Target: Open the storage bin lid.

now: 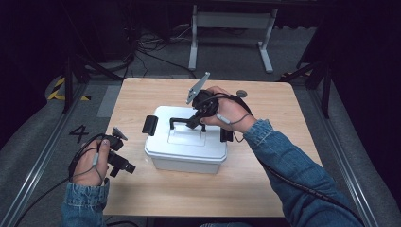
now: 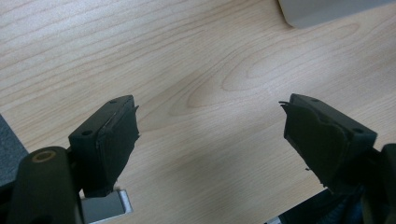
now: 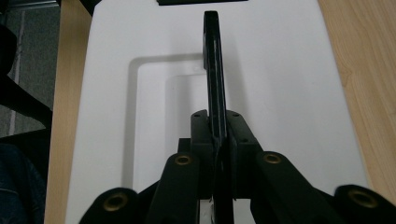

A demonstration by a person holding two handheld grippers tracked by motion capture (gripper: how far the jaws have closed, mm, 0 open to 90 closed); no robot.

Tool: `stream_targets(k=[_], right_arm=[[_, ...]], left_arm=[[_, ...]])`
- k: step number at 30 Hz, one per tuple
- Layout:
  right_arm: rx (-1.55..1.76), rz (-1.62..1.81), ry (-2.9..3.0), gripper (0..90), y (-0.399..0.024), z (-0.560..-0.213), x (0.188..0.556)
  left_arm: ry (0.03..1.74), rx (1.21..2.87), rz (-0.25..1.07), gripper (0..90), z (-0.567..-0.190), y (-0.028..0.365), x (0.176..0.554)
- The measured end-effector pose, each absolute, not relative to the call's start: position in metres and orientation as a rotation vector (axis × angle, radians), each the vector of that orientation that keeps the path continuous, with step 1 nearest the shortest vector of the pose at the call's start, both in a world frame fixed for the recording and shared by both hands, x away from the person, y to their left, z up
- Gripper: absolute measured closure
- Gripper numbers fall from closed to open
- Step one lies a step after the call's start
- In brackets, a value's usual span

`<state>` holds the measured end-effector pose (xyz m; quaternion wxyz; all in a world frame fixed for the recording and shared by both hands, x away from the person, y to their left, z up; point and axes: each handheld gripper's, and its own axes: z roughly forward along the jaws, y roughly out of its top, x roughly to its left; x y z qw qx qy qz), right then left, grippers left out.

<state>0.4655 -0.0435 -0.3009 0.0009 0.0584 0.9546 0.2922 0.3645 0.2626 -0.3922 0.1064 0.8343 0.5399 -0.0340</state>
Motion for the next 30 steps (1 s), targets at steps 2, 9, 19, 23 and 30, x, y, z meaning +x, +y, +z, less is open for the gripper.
stream_targets(k=[2,9,19,23,30], right_arm=[[0.174,0.921,2.991,84.1,-0.044,-0.300,0.465],[0.158,0.960,2.955,84.1,-0.047,-0.286,0.465],[0.193,1.024,2.906,84.2,-0.062,-0.258,0.462],[0.204,1.041,2.884,84.2,-0.070,-0.250,0.462],[0.236,1.065,2.857,84.2,-0.087,-0.241,0.462]], left_arm=[[1.589,2.457,-0.103,18.5,-0.393,0.263,0.364],[1.598,2.448,-0.086,18.5,-0.393,0.265,0.363],[1.597,2.450,-0.089,18.6,-0.393,0.265,0.363],[1.594,2.455,-0.088,18.5,-0.393,0.264,0.363],[1.593,2.459,-0.093,18.6,-0.393,0.264,0.364]])
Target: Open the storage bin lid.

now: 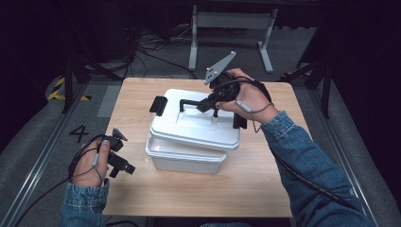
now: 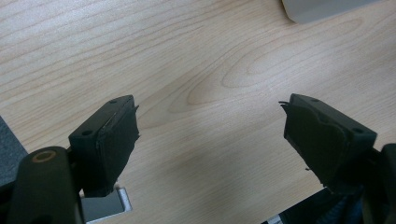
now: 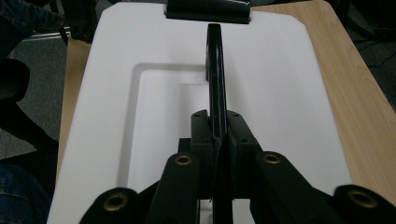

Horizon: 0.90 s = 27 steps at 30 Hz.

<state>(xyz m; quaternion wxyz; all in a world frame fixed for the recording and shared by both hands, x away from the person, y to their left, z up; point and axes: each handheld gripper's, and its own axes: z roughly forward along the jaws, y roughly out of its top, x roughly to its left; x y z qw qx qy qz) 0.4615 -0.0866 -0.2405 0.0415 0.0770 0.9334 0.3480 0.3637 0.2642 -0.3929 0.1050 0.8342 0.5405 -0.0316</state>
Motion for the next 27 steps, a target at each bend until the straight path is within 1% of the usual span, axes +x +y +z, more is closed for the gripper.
stream_targets(k=[11,27], right_arm=[[0.325,1.078,2.816,84.2,-0.125,-0.232,0.463],[0.478,1.081,2.748,84.3,-0.191,-0.235,0.467]], left_arm=[[1.596,2.461,-0.095,18.6,-0.394,0.264,0.364],[1.598,2.467,-0.104,18.5,-0.395,0.260,0.364]])
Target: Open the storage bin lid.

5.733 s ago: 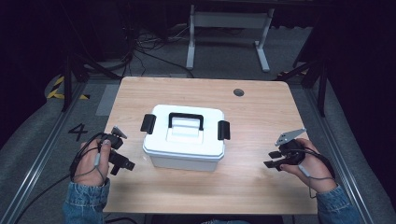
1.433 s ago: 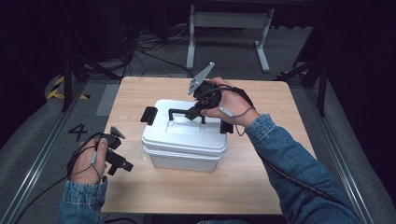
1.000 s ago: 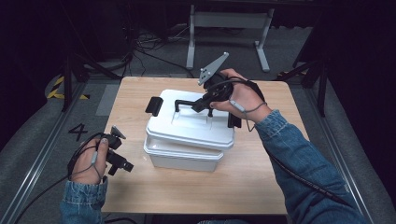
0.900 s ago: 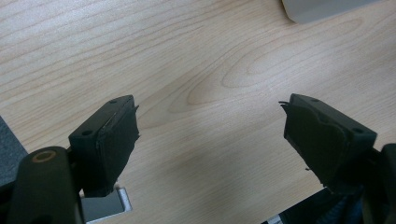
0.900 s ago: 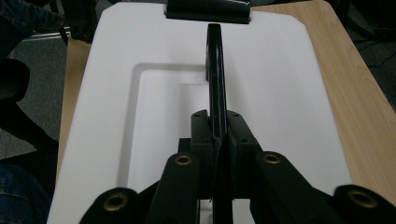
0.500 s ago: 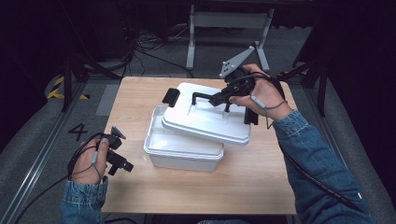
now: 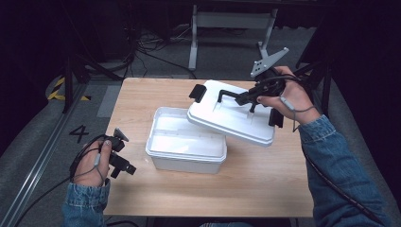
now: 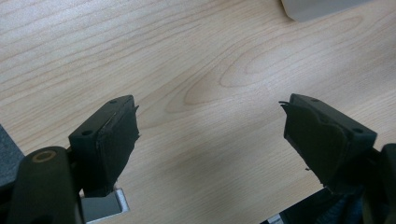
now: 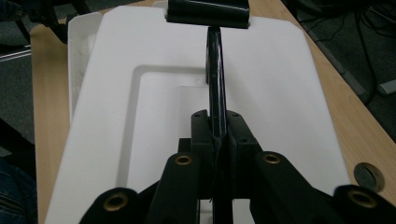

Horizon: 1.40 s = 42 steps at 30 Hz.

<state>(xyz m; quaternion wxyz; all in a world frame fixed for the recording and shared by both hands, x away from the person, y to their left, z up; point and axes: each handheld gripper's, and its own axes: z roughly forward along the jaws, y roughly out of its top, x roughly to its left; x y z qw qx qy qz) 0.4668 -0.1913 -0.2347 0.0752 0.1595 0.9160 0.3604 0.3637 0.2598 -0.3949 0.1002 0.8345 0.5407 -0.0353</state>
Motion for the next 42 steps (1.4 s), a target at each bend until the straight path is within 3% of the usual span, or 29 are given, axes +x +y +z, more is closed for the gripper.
stream_targets(k=[21,42], right_arm=[[0.766,1.053,2.658,84.3,-0.275,-0.253,0.479],[0.992,0.903,2.638,84.2,-0.304,-0.336,0.506]], left_arm=[[1.601,2.471,-0.101,18.8,-0.395,0.260,0.364],[1.585,2.489,-0.102,18.1,-0.399,0.261,0.365]])
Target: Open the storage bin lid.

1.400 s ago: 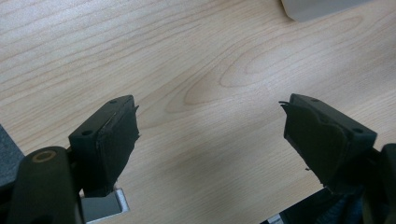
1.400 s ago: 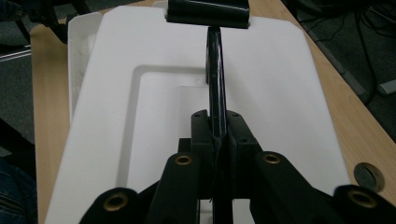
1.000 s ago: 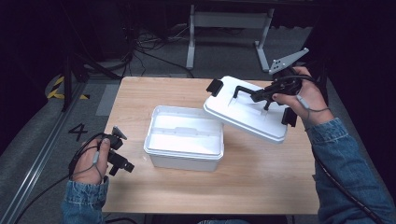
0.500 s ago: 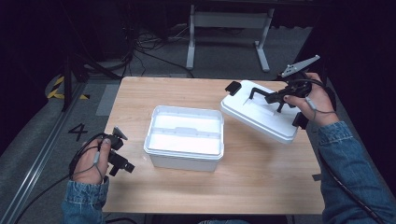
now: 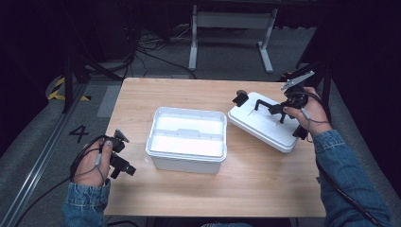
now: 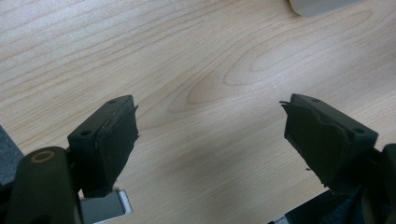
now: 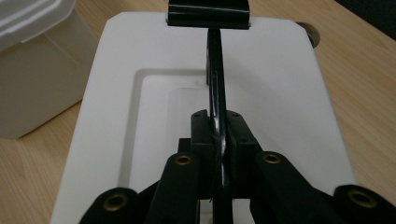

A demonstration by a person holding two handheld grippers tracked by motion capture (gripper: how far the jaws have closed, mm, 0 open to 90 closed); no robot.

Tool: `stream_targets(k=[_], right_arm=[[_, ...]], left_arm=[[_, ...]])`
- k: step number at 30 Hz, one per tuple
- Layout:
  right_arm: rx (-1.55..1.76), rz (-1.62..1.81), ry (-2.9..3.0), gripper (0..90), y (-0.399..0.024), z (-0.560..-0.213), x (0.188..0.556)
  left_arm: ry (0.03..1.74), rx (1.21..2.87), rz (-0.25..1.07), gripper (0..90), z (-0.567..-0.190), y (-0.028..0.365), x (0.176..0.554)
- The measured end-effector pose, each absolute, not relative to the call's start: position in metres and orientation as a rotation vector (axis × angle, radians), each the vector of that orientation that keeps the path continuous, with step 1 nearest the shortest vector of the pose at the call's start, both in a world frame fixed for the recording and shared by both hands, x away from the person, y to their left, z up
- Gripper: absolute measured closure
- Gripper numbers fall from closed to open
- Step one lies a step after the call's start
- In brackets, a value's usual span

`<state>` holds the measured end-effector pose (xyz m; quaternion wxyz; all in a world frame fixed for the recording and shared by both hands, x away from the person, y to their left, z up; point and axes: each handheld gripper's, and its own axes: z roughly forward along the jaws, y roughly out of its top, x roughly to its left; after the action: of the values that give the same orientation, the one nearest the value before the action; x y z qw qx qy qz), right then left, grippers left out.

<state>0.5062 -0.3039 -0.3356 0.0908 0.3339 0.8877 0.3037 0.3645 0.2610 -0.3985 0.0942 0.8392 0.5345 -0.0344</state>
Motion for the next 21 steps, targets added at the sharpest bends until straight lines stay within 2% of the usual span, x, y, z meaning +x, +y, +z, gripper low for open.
stream_targets(k=[12,21], right_arm=[[1.034,0.900,2.655,84.2,-0.301,-0.377,0.506],[1.044,0.944,2.654,84.2,-0.298,-0.398,0.502]], left_arm=[[1.535,2.508,-0.091,18.1,-0.400,0.262,0.363],[1.486,2.534,-0.144,18.1,-0.399,0.261,0.360]])
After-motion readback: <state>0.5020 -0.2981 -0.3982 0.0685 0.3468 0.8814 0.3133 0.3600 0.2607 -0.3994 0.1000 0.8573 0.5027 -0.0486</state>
